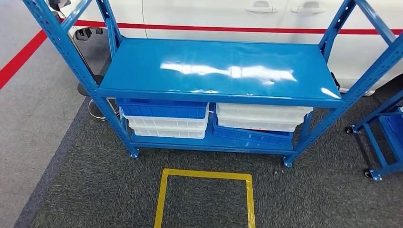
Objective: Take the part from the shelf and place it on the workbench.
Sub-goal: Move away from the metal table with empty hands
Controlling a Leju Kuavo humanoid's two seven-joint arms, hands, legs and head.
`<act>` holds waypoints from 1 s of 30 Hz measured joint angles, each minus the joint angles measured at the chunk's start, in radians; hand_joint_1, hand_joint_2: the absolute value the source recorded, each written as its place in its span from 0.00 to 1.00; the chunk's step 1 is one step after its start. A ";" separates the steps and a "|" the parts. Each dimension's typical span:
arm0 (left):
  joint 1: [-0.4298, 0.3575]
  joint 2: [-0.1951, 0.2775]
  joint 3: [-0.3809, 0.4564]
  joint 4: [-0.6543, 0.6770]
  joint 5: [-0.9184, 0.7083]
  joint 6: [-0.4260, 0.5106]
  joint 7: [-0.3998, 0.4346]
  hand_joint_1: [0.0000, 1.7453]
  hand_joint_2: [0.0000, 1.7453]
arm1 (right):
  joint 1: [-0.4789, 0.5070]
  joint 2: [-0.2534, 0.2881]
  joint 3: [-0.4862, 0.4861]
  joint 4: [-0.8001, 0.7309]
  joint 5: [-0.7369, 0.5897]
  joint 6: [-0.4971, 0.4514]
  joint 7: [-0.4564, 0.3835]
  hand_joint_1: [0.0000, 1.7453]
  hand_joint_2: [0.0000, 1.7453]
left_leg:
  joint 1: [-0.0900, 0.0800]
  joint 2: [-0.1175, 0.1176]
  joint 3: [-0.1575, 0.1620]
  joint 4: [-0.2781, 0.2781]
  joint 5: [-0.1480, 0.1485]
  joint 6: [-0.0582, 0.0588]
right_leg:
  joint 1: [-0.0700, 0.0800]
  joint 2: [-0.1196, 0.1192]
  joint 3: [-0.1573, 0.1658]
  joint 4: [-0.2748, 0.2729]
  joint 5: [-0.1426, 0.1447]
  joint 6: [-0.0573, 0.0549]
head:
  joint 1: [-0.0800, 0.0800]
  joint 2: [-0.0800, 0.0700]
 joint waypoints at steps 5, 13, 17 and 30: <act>0.007 -0.003 0.000 0.000 0.001 0.002 -0.001 0.00 0.00 | 0.021 -0.001 -0.001 0.004 0.002 0.002 -0.002 0.00 0.00 | 0.009 -0.011 0.081 0.008 -0.081 -0.024 | -0.004 -0.003 -0.096 -0.191 0.207 0.006 | 0.008 0.000; 0.000 -0.002 0.000 0.000 0.001 0.009 -0.006 0.00 0.00 | 0.011 0.000 -0.001 0.006 0.006 0.003 -0.005 0.00 0.00 | 0.015 0.005 -0.003 0.217 -0.169 -0.071 | -0.005 -0.007 -0.070 -0.241 0.299 -0.047 | 0.000 0.000; 0.000 -0.002 0.000 0.000 0.000 0.009 -0.006 0.00 0.00 | 0.008 0.000 -0.001 0.006 0.007 0.005 -0.007 0.00 0.00 | 0.020 0.009 -0.063 0.248 -0.170 -0.077 | -0.004 -0.006 -0.044 -0.242 0.278 -0.048 | 0.000 0.000; 0.000 -0.001 -0.006 0.000 -0.003 0.010 -0.004 0.00 0.00 | 0.001 0.003 -0.015 0.006 0.004 0.007 -0.028 0.00 0.50 | 0.009 0.012 -0.001 0.028 -0.036 -0.044 | 0.003 -0.008 -0.012 -0.256 0.261 -0.028 | 0.002 0.000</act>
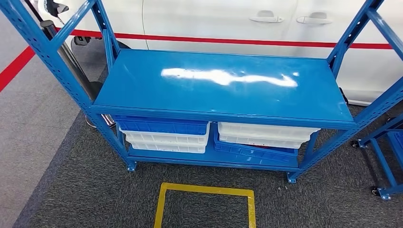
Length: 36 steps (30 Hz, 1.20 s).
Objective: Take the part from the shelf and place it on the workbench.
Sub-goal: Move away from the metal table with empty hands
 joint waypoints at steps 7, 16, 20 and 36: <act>-0.001 0.001 -0.008 0.000 -0.018 0.009 0.010 0.00 1.00 | -0.001 0.000 -0.014 0.000 -0.013 -0.014 0.005 0.00 1.00 | -0.001 0.000 0.001 0.000 -0.003 0.007 | -0.001 0.000 0.005 -0.008 0.001 0.015 | 0.000 0.000; 0.002 0.001 -0.085 0.000 -0.166 0.112 0.128 0.00 1.00 | -0.002 0.002 -0.087 -0.001 -0.080 -0.123 0.039 0.00 1.00 | -0.001 0.000 0.002 0.000 -0.004 0.008 | 0.000 0.000 0.005 -0.008 0.000 0.017 | 0.000 0.000; 0.003 0.005 -0.143 -0.006 -0.239 0.139 0.215 0.00 1.00 | -0.005 0.004 -0.128 -0.003 -0.089 -0.144 0.126 0.00 1.00 | -0.001 0.000 0.003 -0.001 -0.004 0.008 | 0.000 0.000 0.005 -0.008 0.000 0.017 | 0.000 0.000; 0.011 0.012 -0.199 -0.011 -0.258 0.180 0.240 0.00 1.00 | -0.007 0.007 -0.163 -0.005 -0.072 -0.133 0.190 0.00 1.00 | -0.001 0.000 0.003 -0.001 -0.004 0.008 | 0.000 0.000 0.005 -0.008 0.000 0.017 | 0.000 0.000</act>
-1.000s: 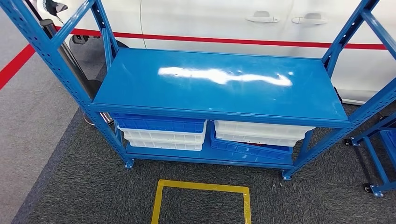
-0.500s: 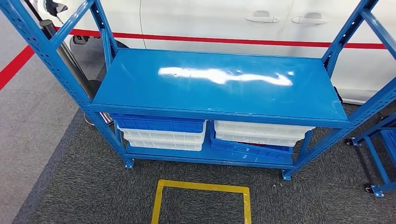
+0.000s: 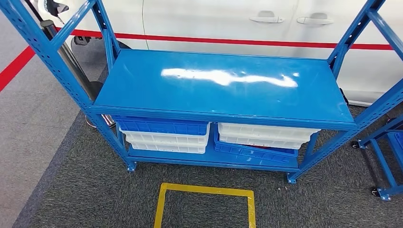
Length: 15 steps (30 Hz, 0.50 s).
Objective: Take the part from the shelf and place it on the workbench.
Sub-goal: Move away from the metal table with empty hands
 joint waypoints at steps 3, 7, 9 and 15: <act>0.001 0.000 0.000 0.000 0.002 0.006 -0.005 0.00 1.00 | 0.000 0.000 -0.006 0.000 -0.002 0.001 0.000 0.00 1.00 | 0.000 0.000 0.000 0.000 0.000 0.000 | 0.000 0.000 0.000 0.000 0.000 0.000 | 0.000 0.000; 0.001 0.000 0.000 0.000 0.004 0.007 -0.009 0.00 0.25 | 0.000 0.000 -0.012 0.000 -0.004 0.001 -0.002 0.00 0.50 | 0.000 0.000 0.000 0.000 0.000 0.000 | 0.000 0.000 0.000 0.000 0.000 0.000 | 0.000 0.000; 0.001 0.000 0.000 0.000 0.005 0.014 -0.016 0.00 0.00 | 0.000 0.000 -0.014 0.000 -0.006 0.002 -0.009 0.00 0.00 | 0.000 0.000 0.000 0.000 0.000 0.000 | 0.000 0.000 0.000 0.000 0.000 0.000 | 0.000 0.000; 0.000 -0.005 -0.017 0.000 -0.018 0.136 -0.212 0.00 0.00 | -0.001 0.018 -0.029 0.000 -0.015 -0.016 -0.124 0.00 0.00 | 0.000 0.000 0.000 0.000 0.000 0.000 | 0.000 0.000 0.000 0.000 0.000 0.000 | 0.000 0.000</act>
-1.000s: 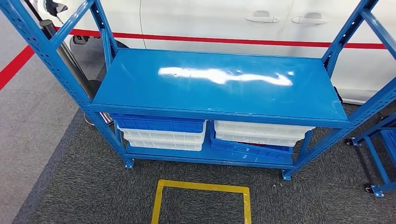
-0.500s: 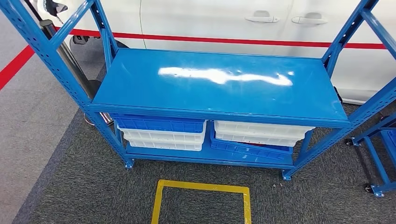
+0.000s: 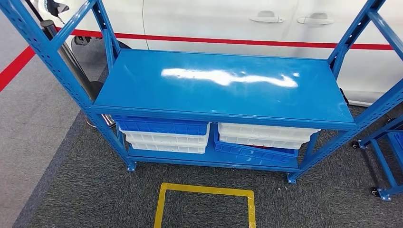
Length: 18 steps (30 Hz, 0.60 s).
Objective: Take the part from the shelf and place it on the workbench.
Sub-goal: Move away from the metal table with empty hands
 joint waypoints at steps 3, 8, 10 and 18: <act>-0.012 -0.013 -0.009 0.000 0.010 0.035 -0.129 0.00 0.00 | -0.004 0.014 -0.019 0.000 -0.018 0.004 -0.069 0.00 0.00 | 0.000 0.000 0.000 0.000 0.000 0.000 | 0.000 0.000 0.000 0.000 0.000 0.000 | 0.000 0.000; -0.054 -0.039 -0.018 0.001 0.025 -0.037 -0.150 0.00 0.75 | -0.009 0.018 -0.037 0.000 -0.006 0.006 -0.054 0.00 1.00 | 0.000 0.000 0.001 0.000 0.000 0.001 | -0.001 0.000 0.001 0.000 0.000 0.000 | 0.000 0.000; -0.063 -0.045 -0.024 0.001 0.030 -0.057 -0.150 0.00 1.00 | -0.008 0.014 -0.037 0.000 0.013 0.005 -0.045 0.00 1.00 | 0.000 0.000 0.001 0.000 0.000 0.001 | -0.001 0.000 0.001 0.000 0.000 0.000 | 0.000 0.000; -0.032 -0.023 -0.141 -0.003 0.178 -0.054 -0.066 0.00 1.00 | 0.018 -0.012 0.009 -0.020 0.010 0.008 -0.034 0.00 1.00 | 0.000 0.000 0.000 0.000 0.000 0.001 | 0.000 0.000 0.001 0.000 -0.001 0.001 | 0.000 0.000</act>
